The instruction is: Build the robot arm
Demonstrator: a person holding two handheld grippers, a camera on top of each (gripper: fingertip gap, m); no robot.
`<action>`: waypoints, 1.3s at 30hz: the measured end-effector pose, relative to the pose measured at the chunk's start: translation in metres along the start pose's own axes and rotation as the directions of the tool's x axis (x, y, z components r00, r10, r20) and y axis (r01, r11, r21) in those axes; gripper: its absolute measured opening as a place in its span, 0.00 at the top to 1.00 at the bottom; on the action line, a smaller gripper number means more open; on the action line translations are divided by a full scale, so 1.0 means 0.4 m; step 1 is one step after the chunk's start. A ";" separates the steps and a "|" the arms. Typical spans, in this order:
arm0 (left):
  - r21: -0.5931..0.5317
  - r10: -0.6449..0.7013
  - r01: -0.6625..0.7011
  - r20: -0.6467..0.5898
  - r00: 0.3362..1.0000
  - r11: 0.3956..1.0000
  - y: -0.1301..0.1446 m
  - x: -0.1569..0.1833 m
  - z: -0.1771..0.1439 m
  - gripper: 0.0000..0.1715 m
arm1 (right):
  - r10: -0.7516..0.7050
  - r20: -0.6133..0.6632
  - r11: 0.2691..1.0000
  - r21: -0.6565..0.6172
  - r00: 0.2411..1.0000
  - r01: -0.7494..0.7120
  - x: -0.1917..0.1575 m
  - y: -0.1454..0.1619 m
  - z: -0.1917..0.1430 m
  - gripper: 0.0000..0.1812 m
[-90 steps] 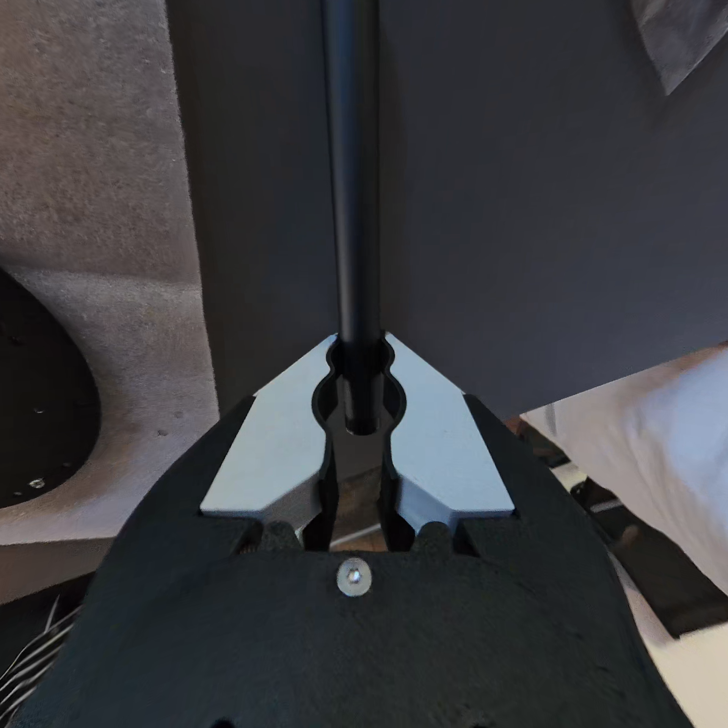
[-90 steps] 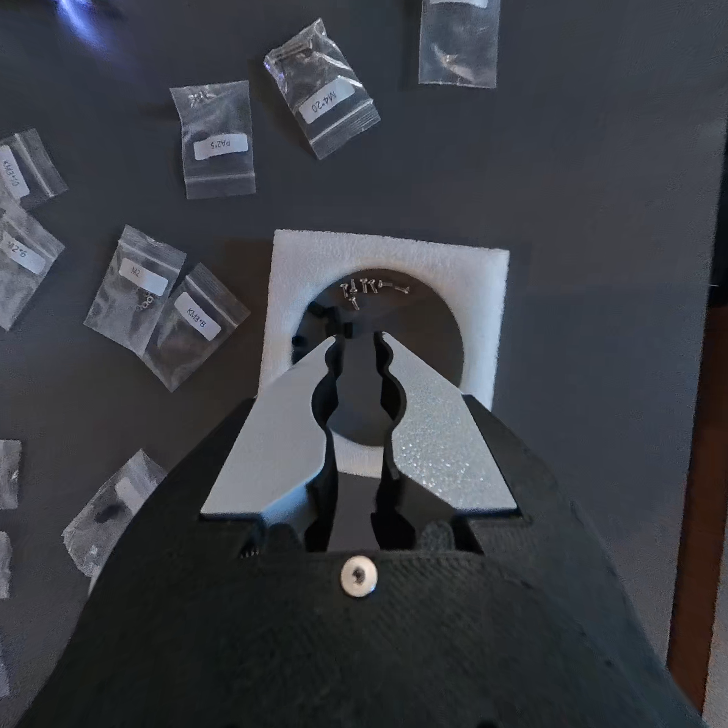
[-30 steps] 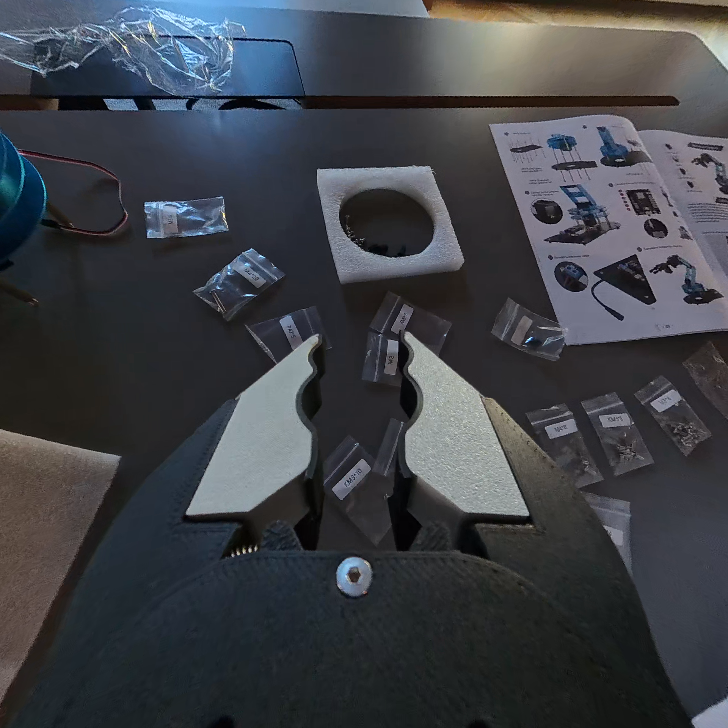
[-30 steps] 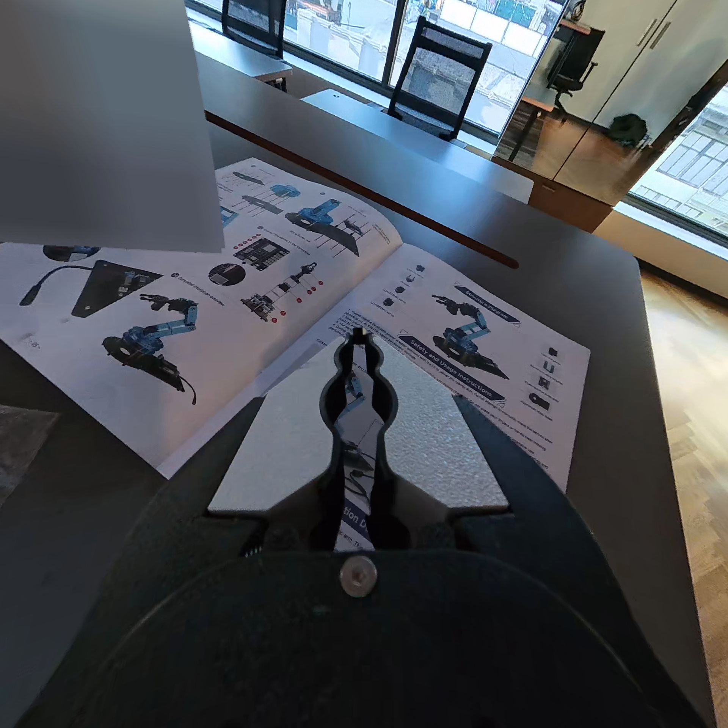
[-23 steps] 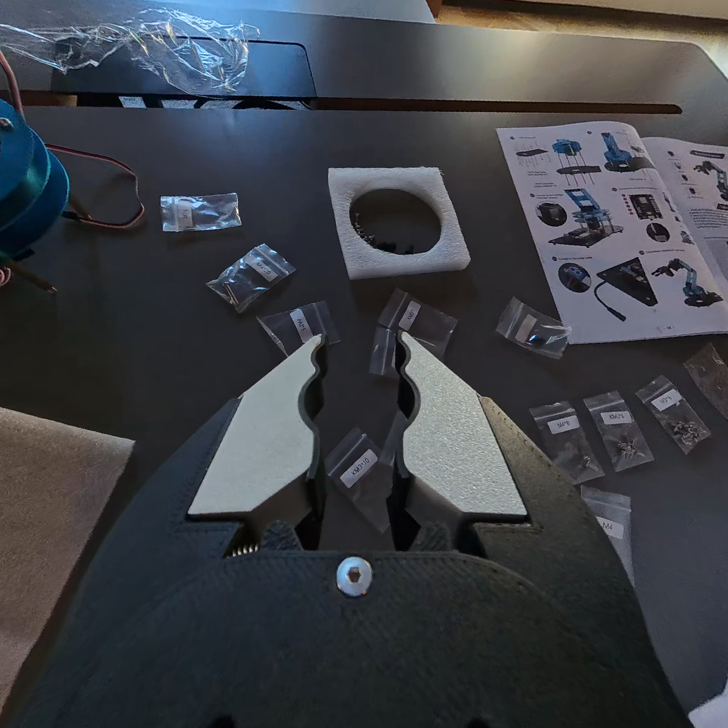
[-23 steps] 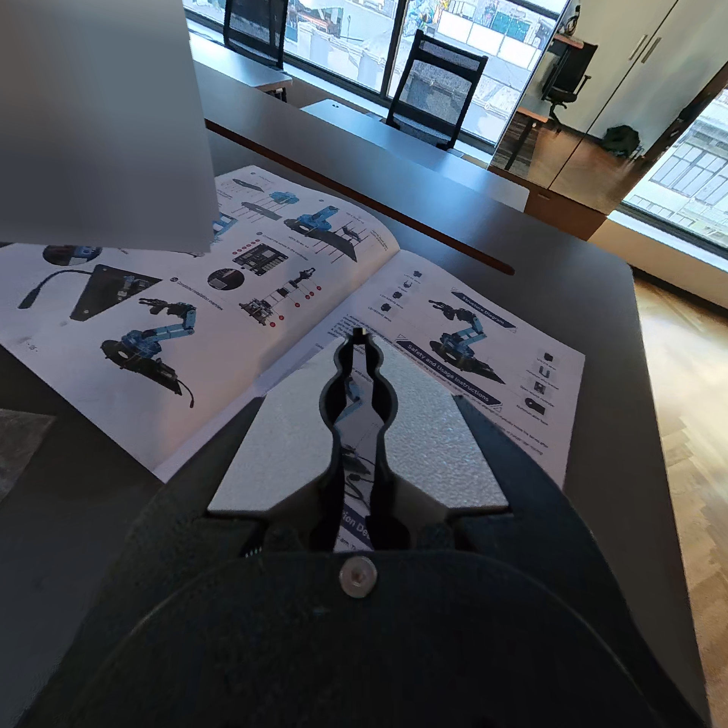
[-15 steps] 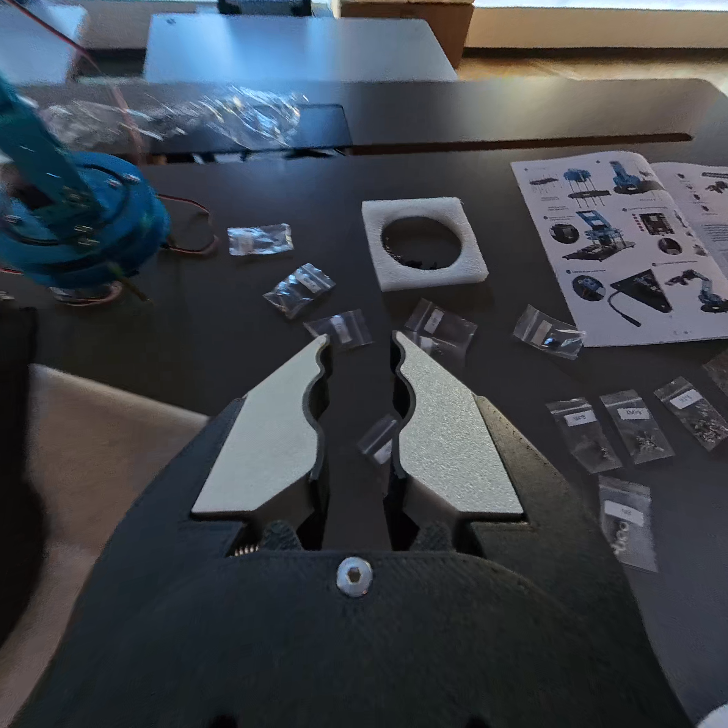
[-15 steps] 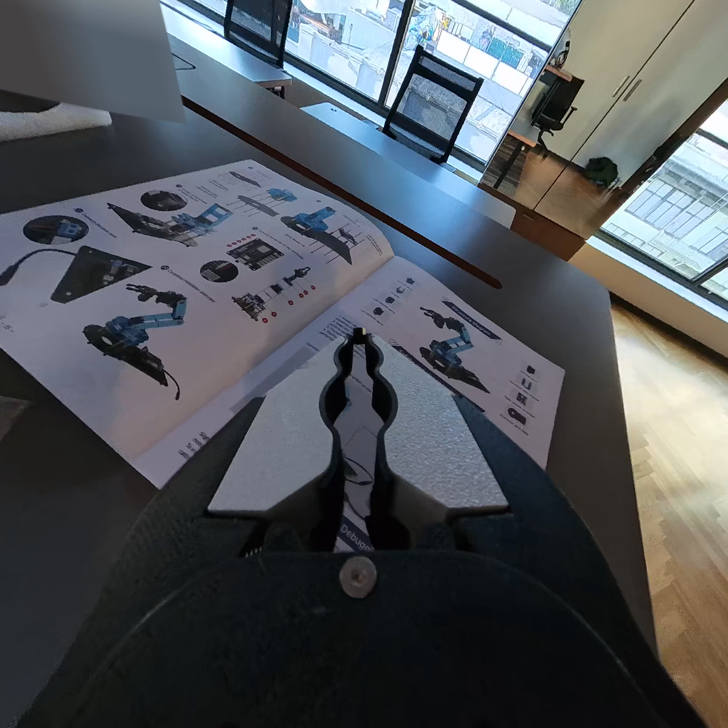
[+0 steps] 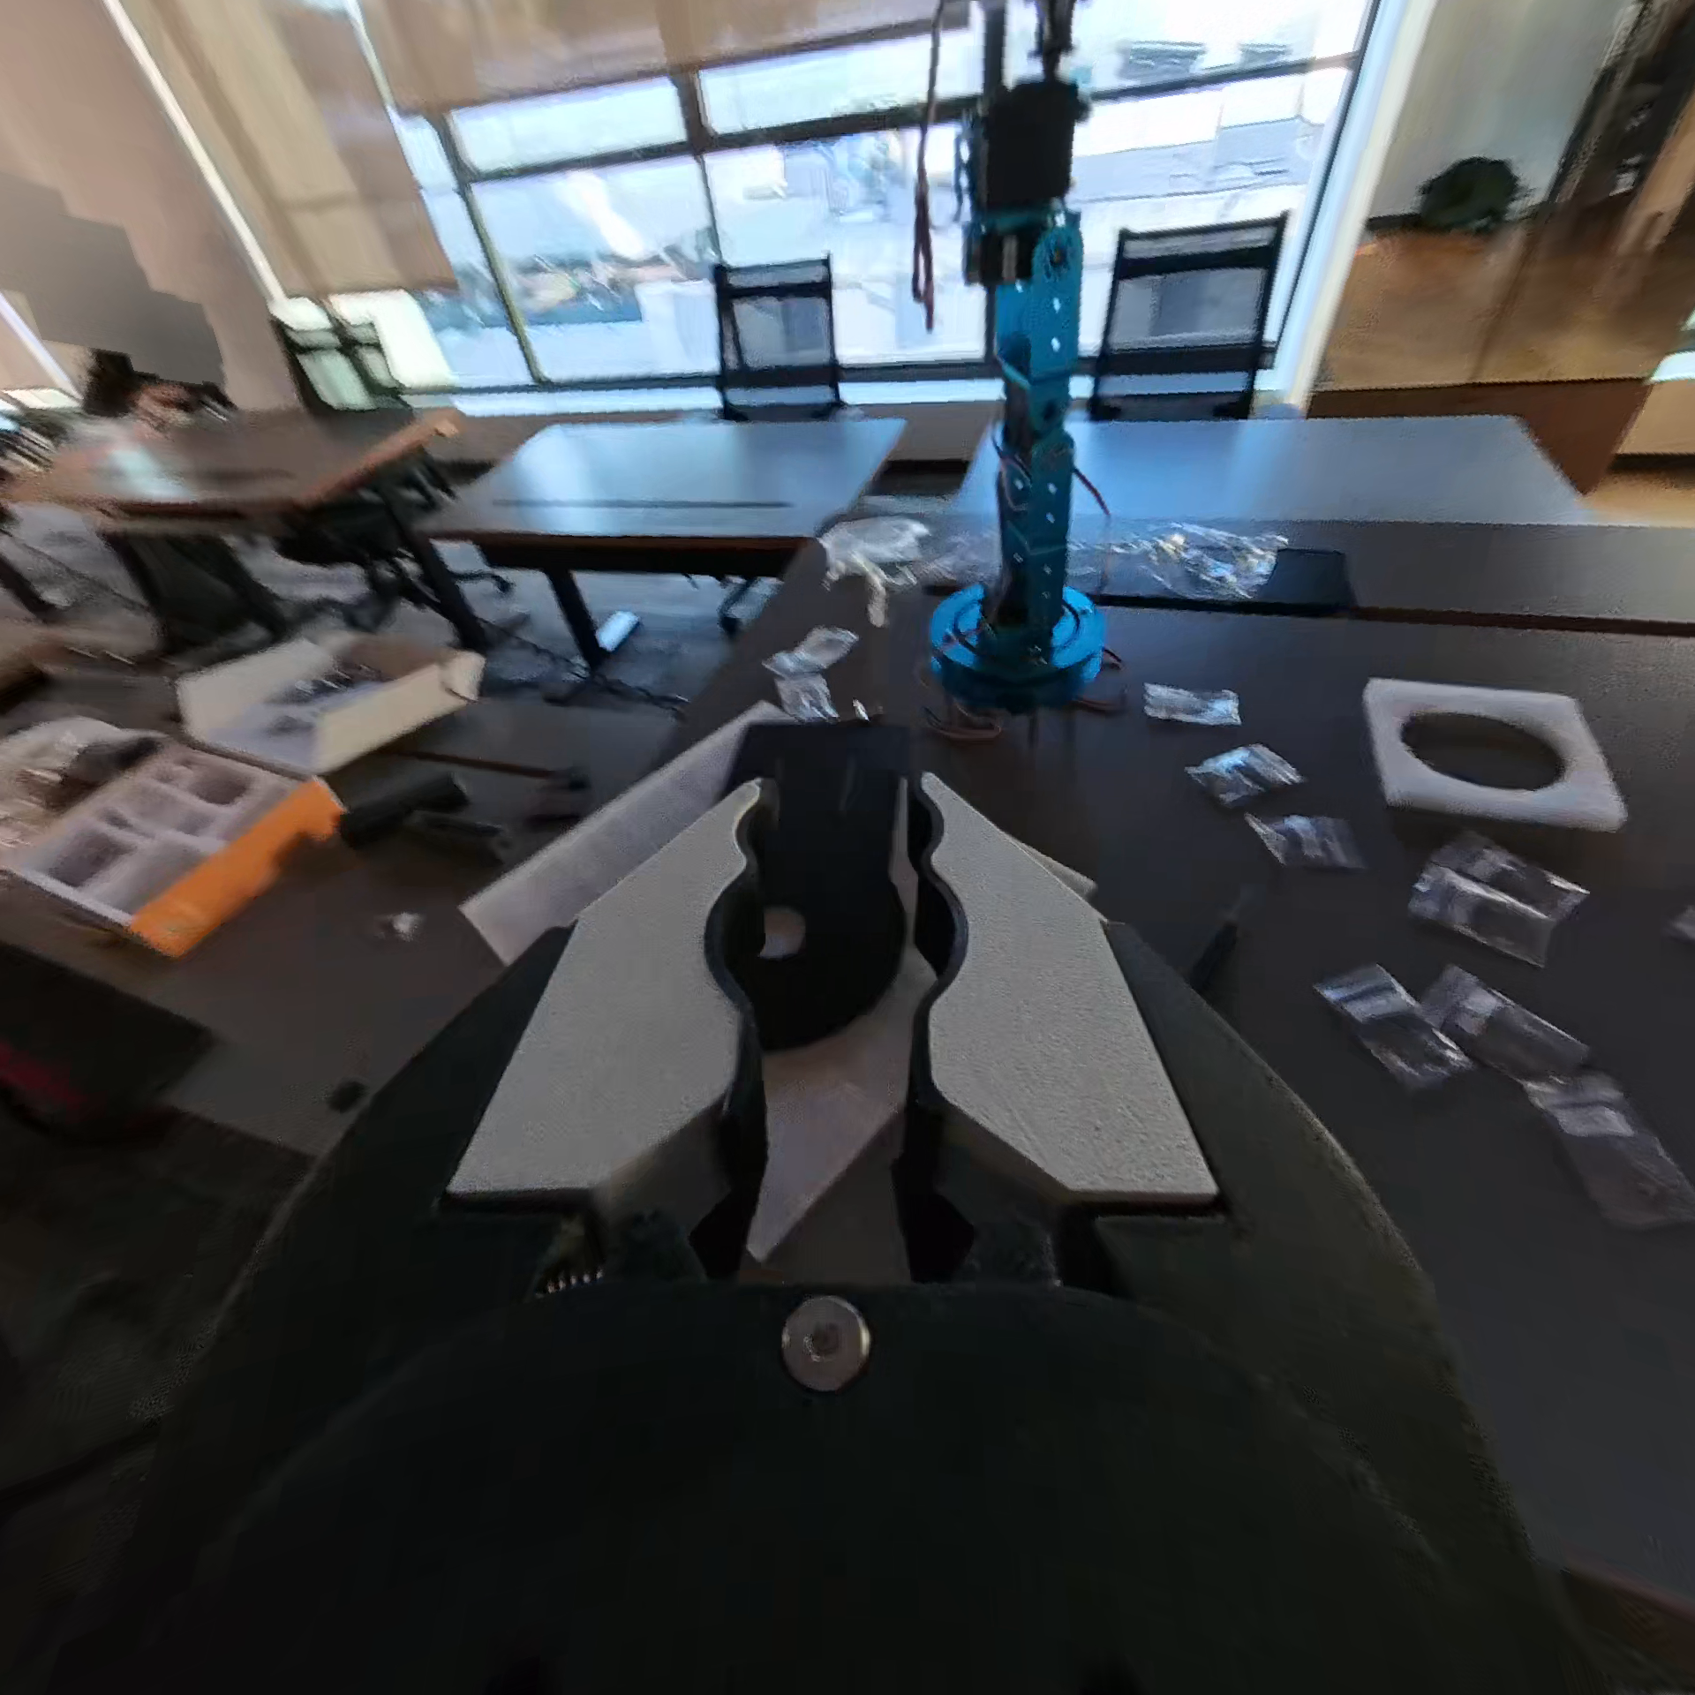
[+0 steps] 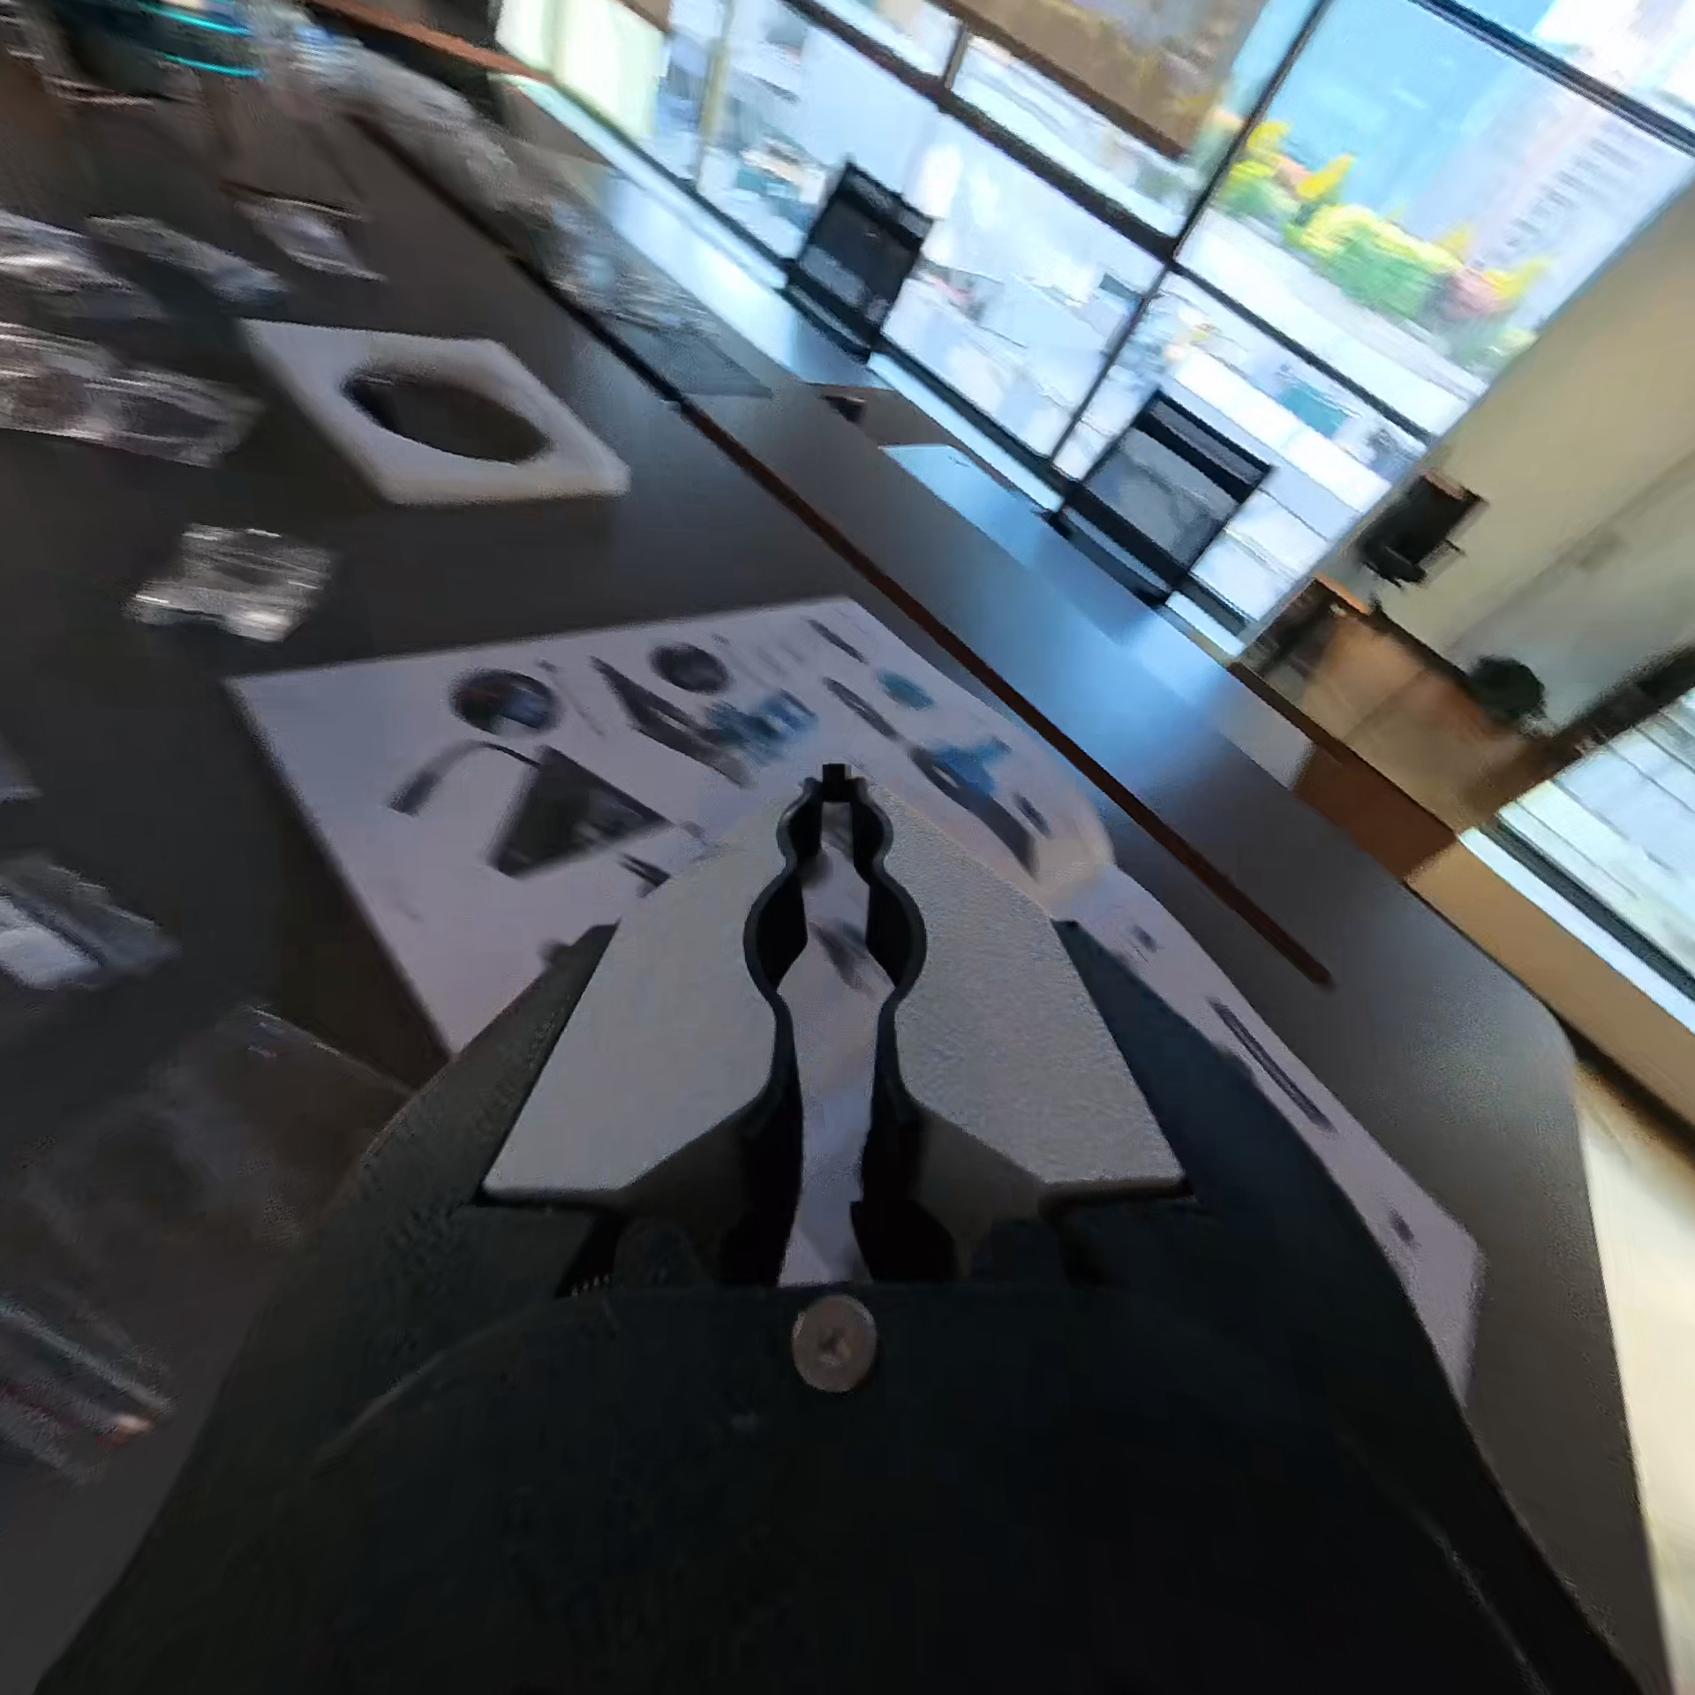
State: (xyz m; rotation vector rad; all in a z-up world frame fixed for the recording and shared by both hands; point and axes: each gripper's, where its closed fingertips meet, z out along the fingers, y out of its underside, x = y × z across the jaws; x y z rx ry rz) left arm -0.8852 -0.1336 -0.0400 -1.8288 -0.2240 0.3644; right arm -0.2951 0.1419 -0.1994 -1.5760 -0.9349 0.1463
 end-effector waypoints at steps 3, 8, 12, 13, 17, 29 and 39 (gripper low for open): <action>-0.082 -0.085 0.076 -0.113 0.990 0.994 0.089 -0.015 -0.001 0.85 | -0.072 0.170 0.997 0.048 0.983 0.065 -0.171 -0.126 0.073 0.98; -0.172 -0.122 0.083 -0.233 0.965 0.982 0.230 -0.051 -0.006 0.87 | -0.041 0.589 0.984 0.166 0.807 -0.071 -0.584 -0.397 0.152 0.98; -0.200 -0.176 0.108 -0.359 0.917 0.974 0.324 -0.081 0.008 0.88 | -0.058 0.761 0.976 0.178 0.647 -0.123 -0.894 -0.558 0.207 0.98; -0.201 -0.182 0.108 -0.400 0.898 0.974 0.342 -0.089 0.015 0.89 | -0.057 0.775 0.976 0.177 0.629 -0.129 -0.958 -0.589 0.227 0.98; -0.182 -0.133 0.037 -0.549 0.825 0.983 0.387 -0.149 0.063 0.92 | -0.032 0.778 0.981 0.145 0.627 -0.129 -1.162 -0.670 0.325 0.98; -0.222 -0.153 -0.055 -0.811 0.565 0.973 0.477 -0.262 0.179 0.96 | -0.089 0.714 0.951 -0.147 0.694 0.274 -1.461 -0.597 0.522 0.98; -0.202 -0.151 -0.070 -0.884 0.442 0.977 0.462 -0.207 0.223 0.97 | -0.079 0.585 0.988 -0.062 0.807 0.142 -1.414 -0.654 0.501 0.98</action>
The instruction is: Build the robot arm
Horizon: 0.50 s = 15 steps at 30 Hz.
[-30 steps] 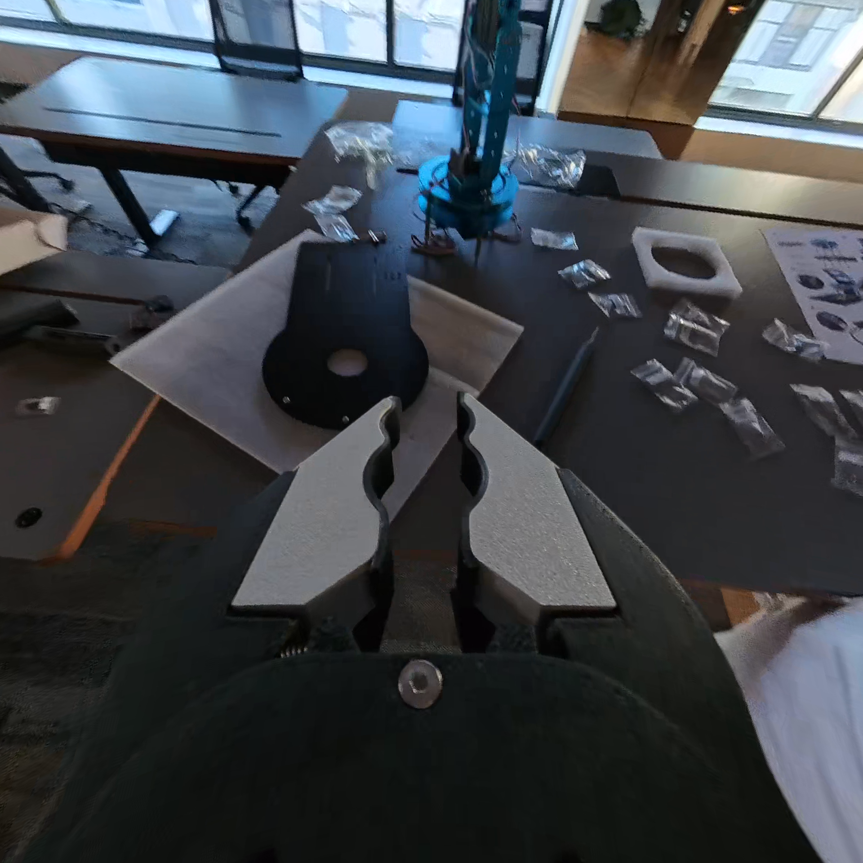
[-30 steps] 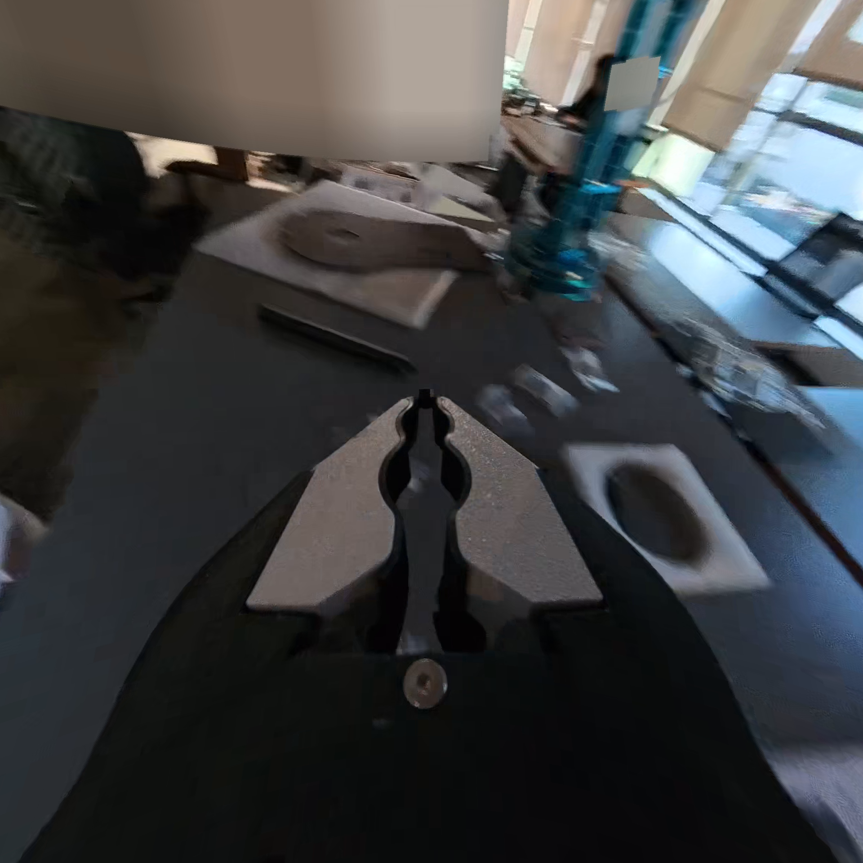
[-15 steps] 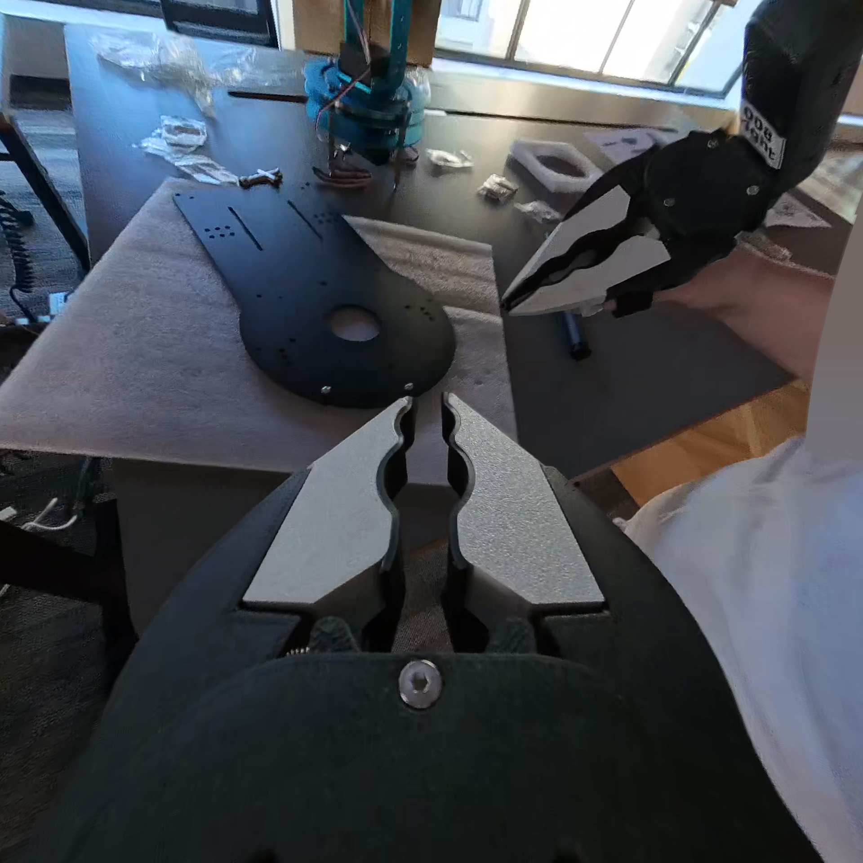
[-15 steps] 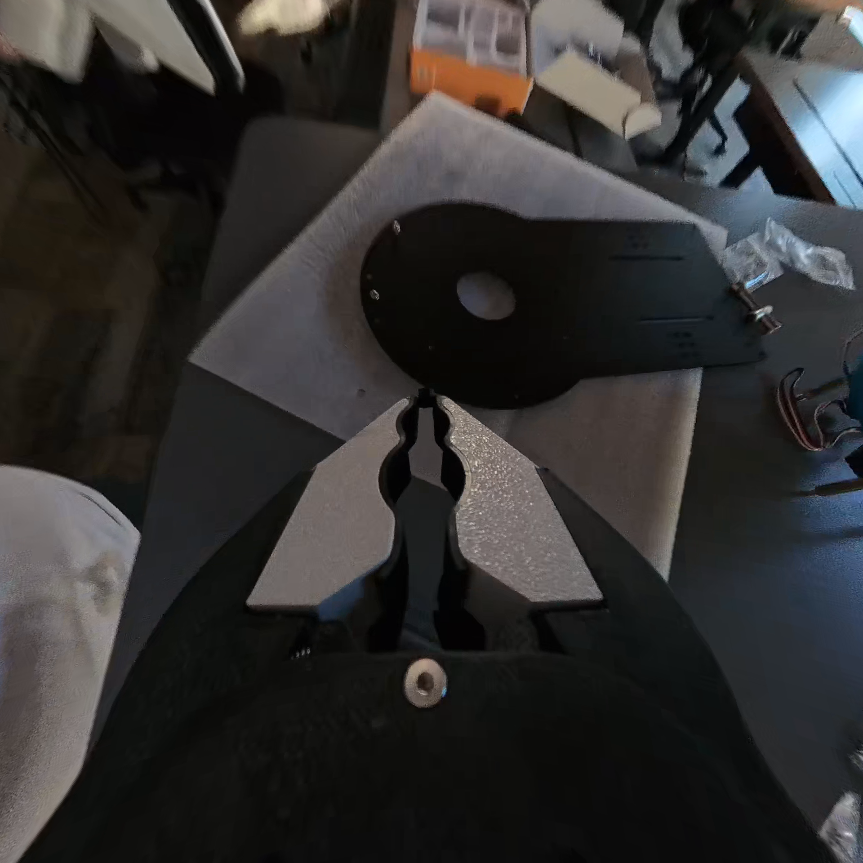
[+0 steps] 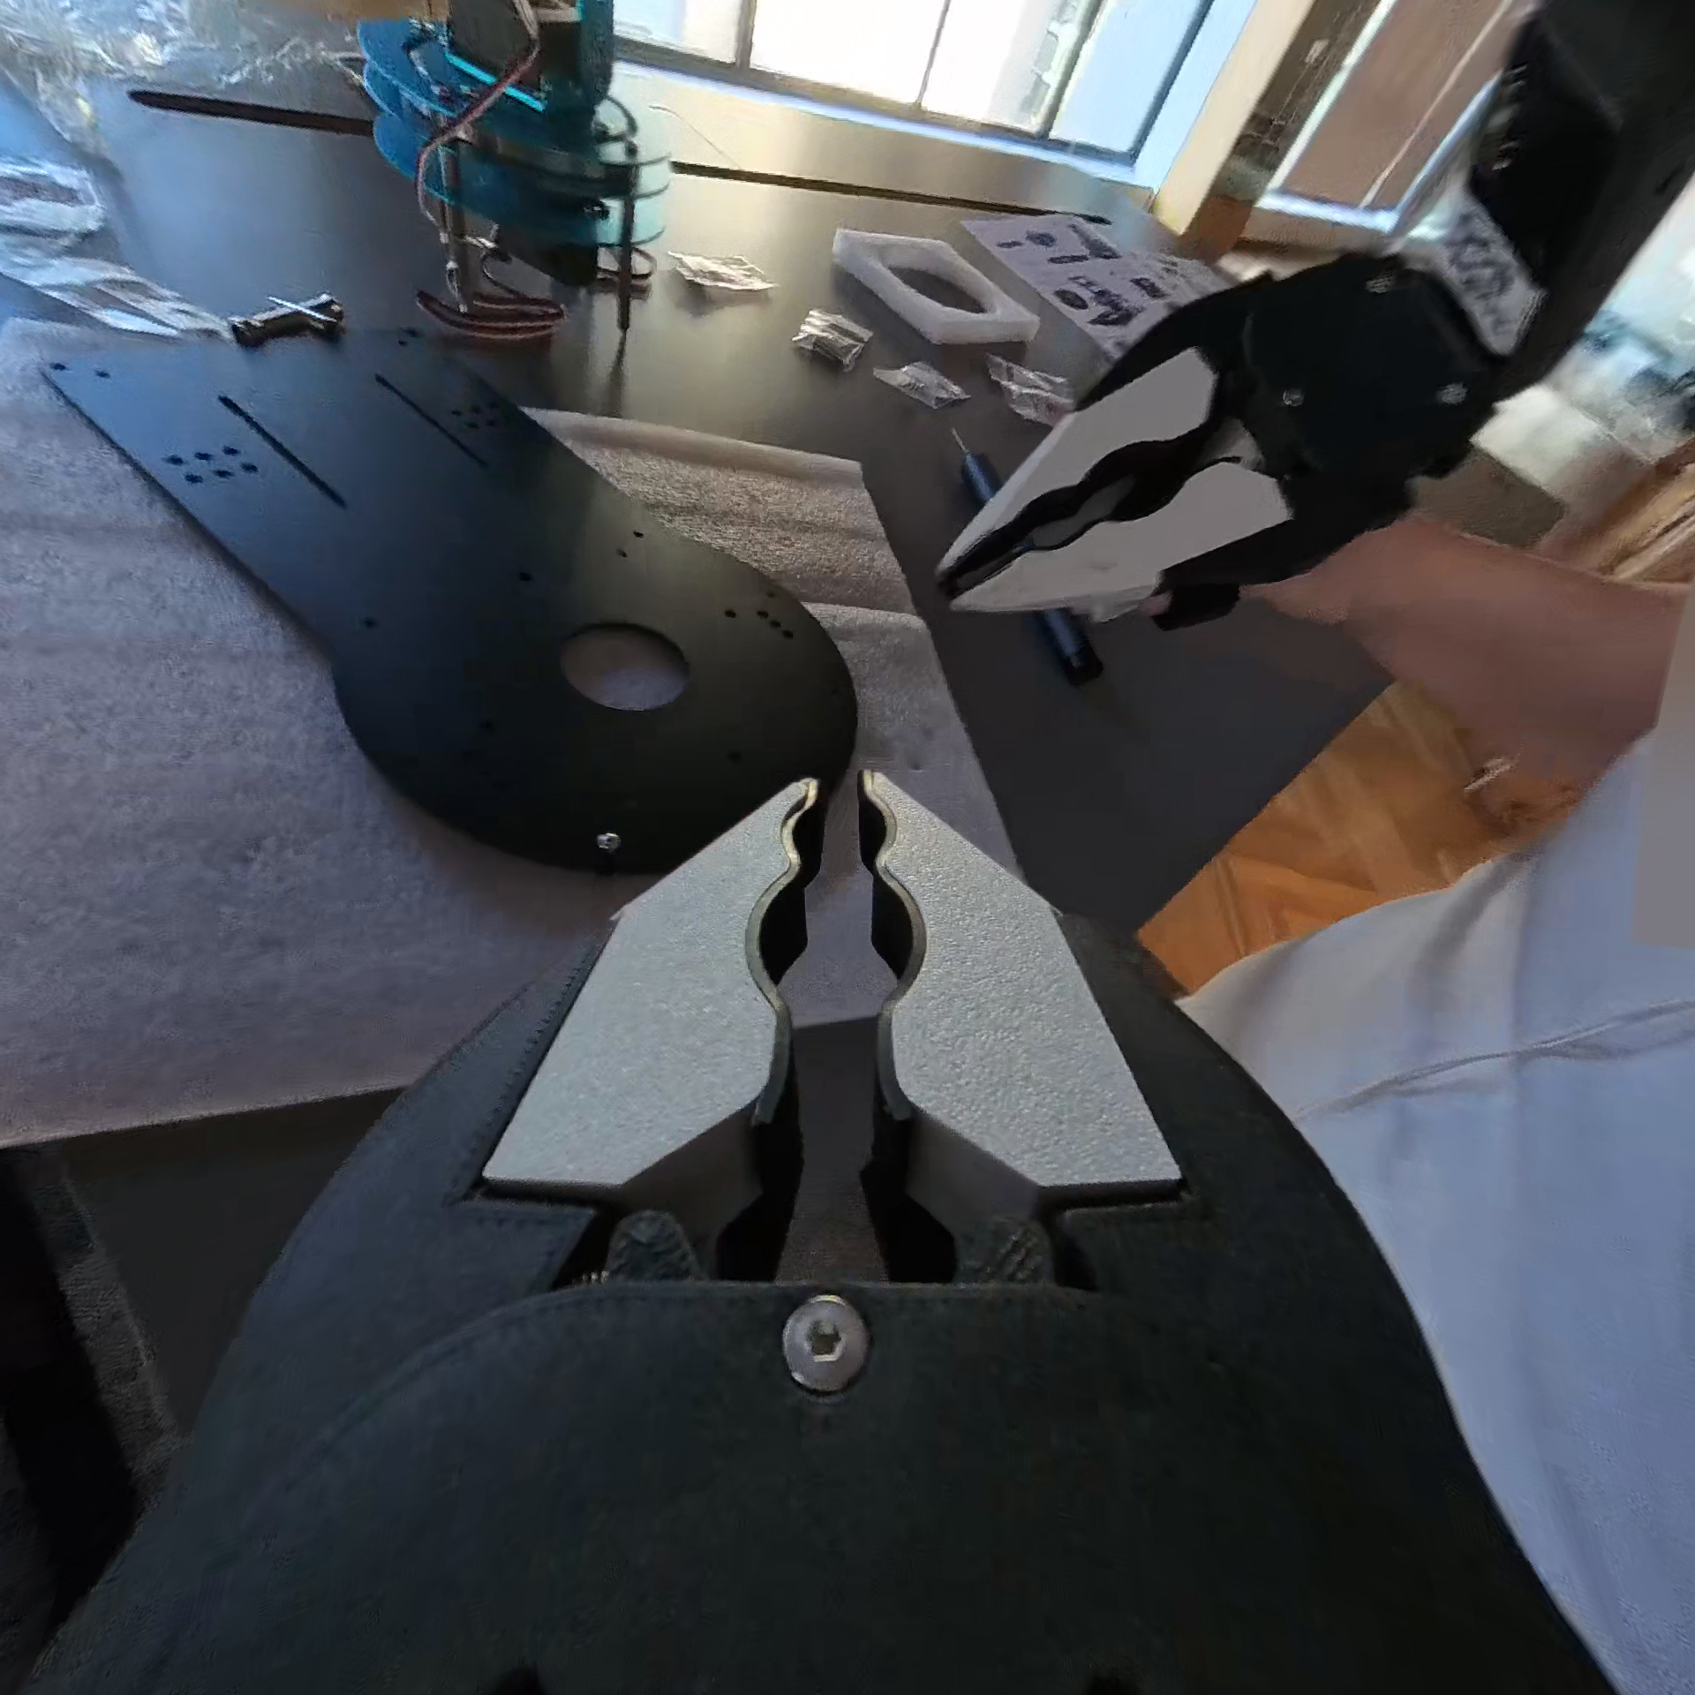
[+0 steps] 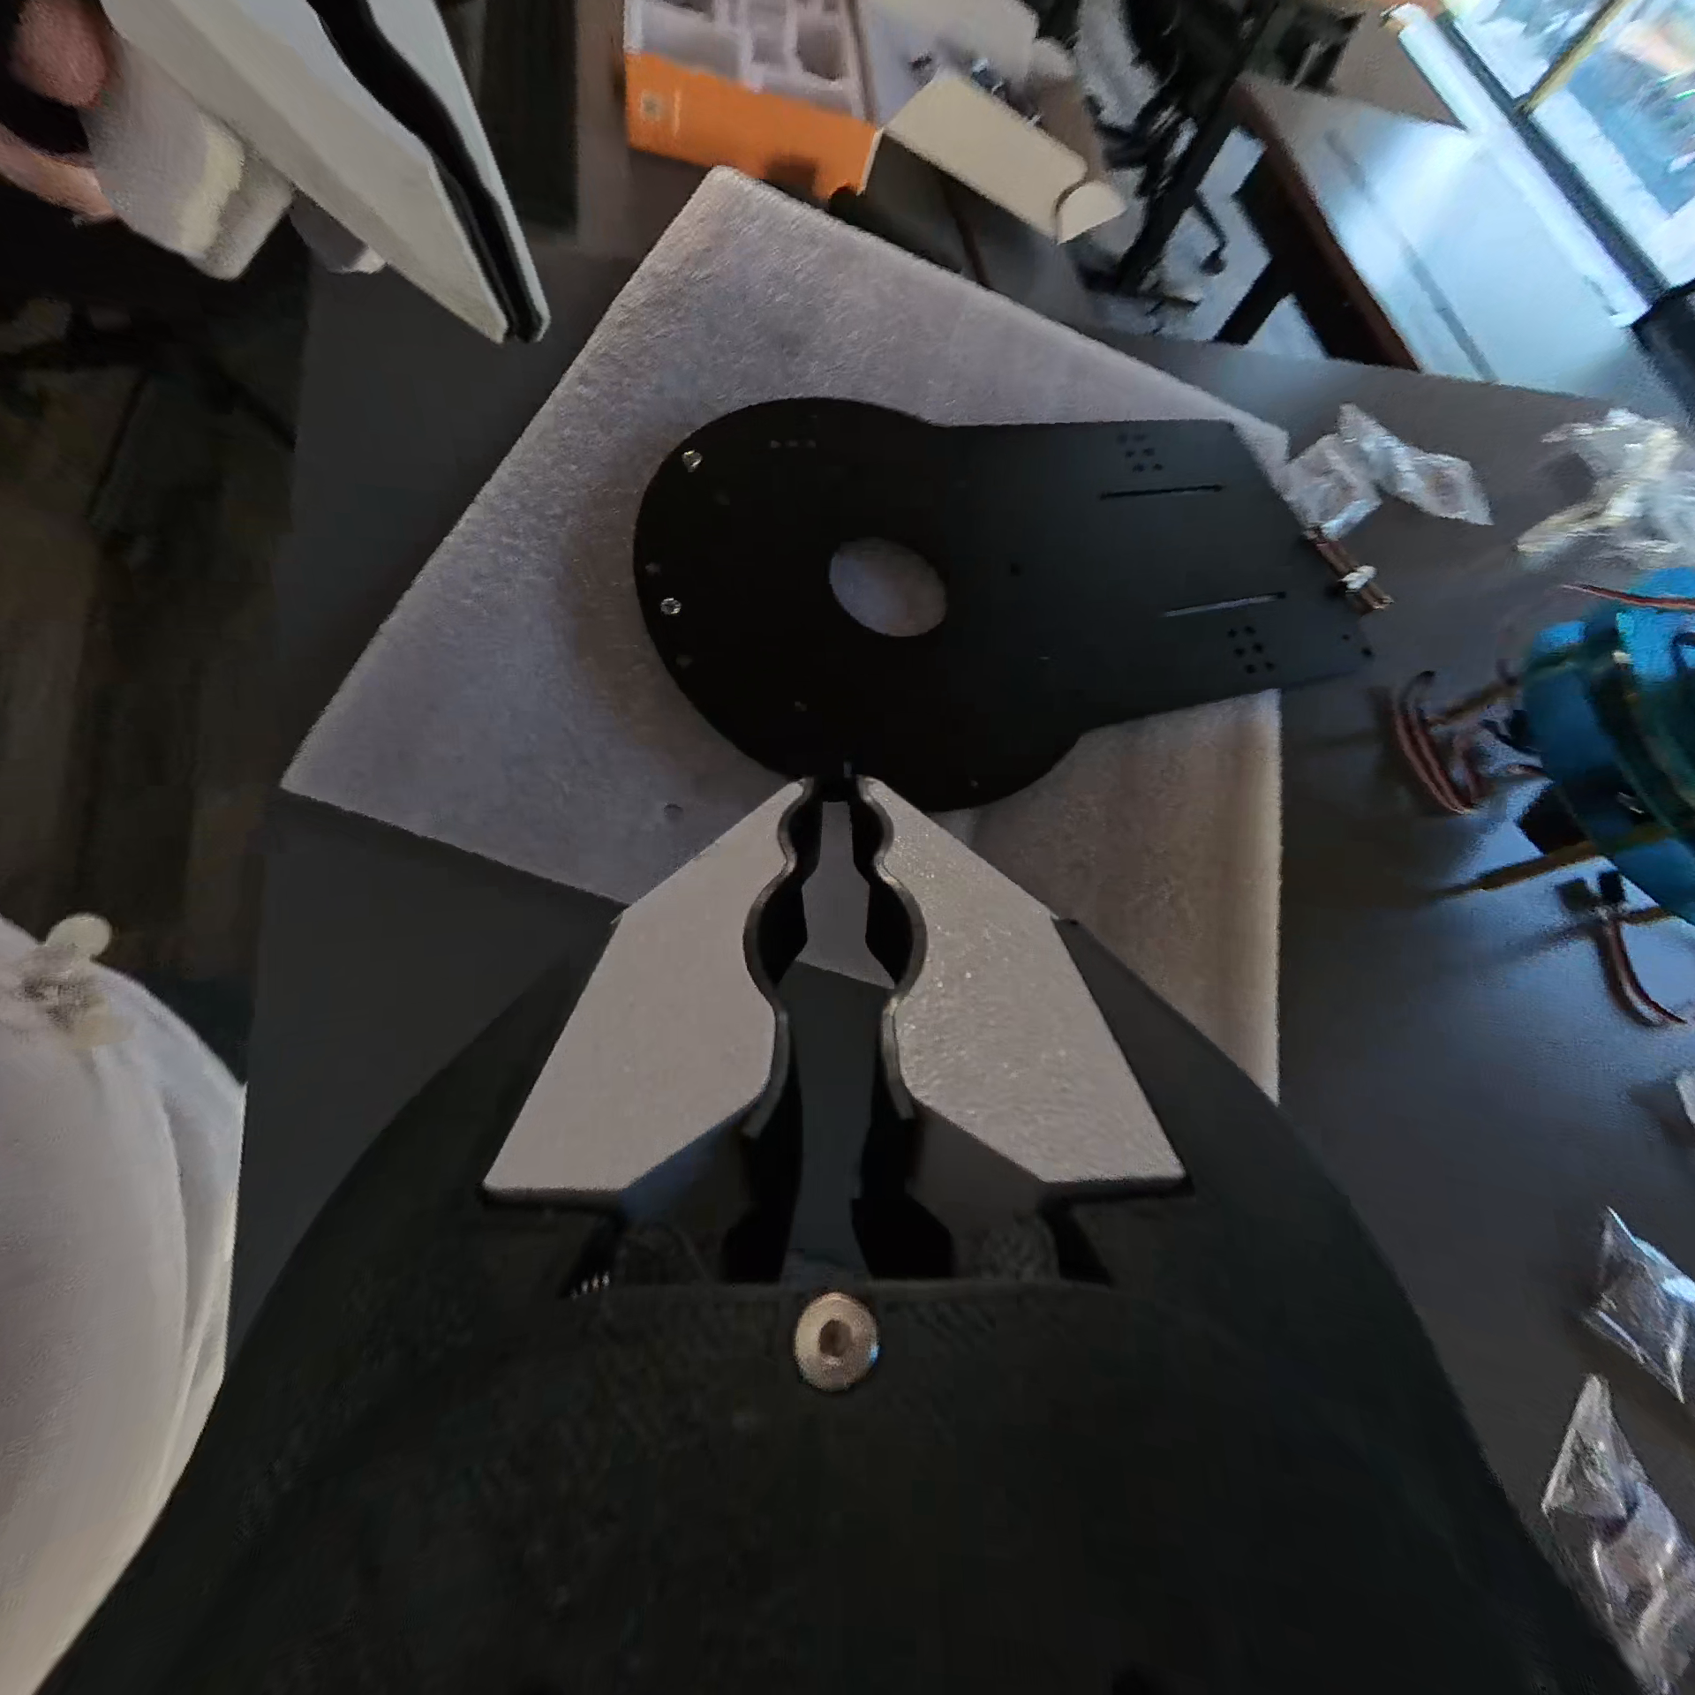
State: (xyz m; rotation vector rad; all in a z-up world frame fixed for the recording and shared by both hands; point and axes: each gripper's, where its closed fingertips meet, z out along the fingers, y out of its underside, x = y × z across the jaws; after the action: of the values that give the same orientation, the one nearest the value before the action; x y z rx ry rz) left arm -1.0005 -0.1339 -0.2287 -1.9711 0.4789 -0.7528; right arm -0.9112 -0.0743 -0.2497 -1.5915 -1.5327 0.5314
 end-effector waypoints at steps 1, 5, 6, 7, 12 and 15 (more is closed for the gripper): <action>-0.009 0.015 -0.014 0.028 1.000 1.000 -0.005 -0.013 0.002 0.97 | 0.014 -0.026 1.000 0.025 1.000 -0.013 0.011 0.000 -0.011 0.98; 0.024 -0.016 0.013 0.111 0.994 1.000 -0.041 -0.052 -0.022 0.97 | 0.048 -0.123 0.994 0.099 0.991 -0.036 0.062 0.017 -0.061 0.98; 0.046 -0.043 0.038 0.120 0.992 0.998 -0.051 -0.057 -0.033 0.97 | 0.062 -0.131 0.992 0.116 0.989 -0.047 0.073 0.021 -0.073 0.98; 0.061 -0.068 0.060 0.139 0.988 0.996 -0.058 -0.066 -0.045 0.97 | 0.080 -0.134 0.989 0.133 0.988 -0.063 0.083 0.026 -0.084 0.98; 0.095 -0.106 0.081 0.304 0.947 0.992 -0.061 -0.127 -0.125 0.97 | 0.160 -0.126 0.974 0.179 0.979 -0.136 0.123 0.048 -0.120 0.98; 0.102 -0.108 0.078 0.335 0.936 0.992 -0.059 -0.155 -0.161 0.98 | 0.172 -0.125 0.971 0.191 0.977 -0.147 0.124 0.045 -0.121 0.98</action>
State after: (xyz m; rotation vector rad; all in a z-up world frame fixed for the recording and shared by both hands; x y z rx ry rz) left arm -1.0892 -0.1259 -0.2034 -1.9986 0.1436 -0.4659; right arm -0.8545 -0.0385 -0.2249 -1.5835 -1.2229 0.6161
